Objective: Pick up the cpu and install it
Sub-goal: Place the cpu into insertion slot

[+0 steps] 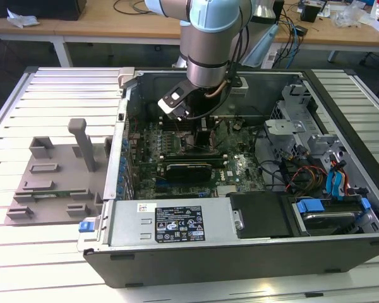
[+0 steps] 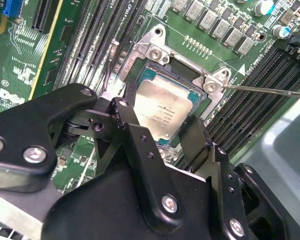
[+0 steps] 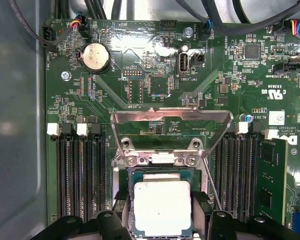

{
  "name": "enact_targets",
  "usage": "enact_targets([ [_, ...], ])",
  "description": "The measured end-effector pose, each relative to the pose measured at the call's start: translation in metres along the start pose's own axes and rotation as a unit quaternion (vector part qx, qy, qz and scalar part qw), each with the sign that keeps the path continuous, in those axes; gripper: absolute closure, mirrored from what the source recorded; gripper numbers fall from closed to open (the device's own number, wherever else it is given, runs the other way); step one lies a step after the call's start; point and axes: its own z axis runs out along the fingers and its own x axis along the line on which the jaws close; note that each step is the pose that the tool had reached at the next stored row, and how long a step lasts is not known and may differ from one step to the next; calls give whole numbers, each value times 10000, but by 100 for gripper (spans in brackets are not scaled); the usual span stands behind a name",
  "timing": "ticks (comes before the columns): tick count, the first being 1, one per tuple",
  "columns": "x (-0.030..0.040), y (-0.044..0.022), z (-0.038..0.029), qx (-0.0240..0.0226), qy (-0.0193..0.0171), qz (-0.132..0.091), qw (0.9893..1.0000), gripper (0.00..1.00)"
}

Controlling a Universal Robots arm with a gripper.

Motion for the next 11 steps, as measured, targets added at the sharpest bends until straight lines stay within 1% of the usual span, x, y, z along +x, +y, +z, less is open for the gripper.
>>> enact_targets([
  [11,16,-9,0,0,0,0,10000,38],
])
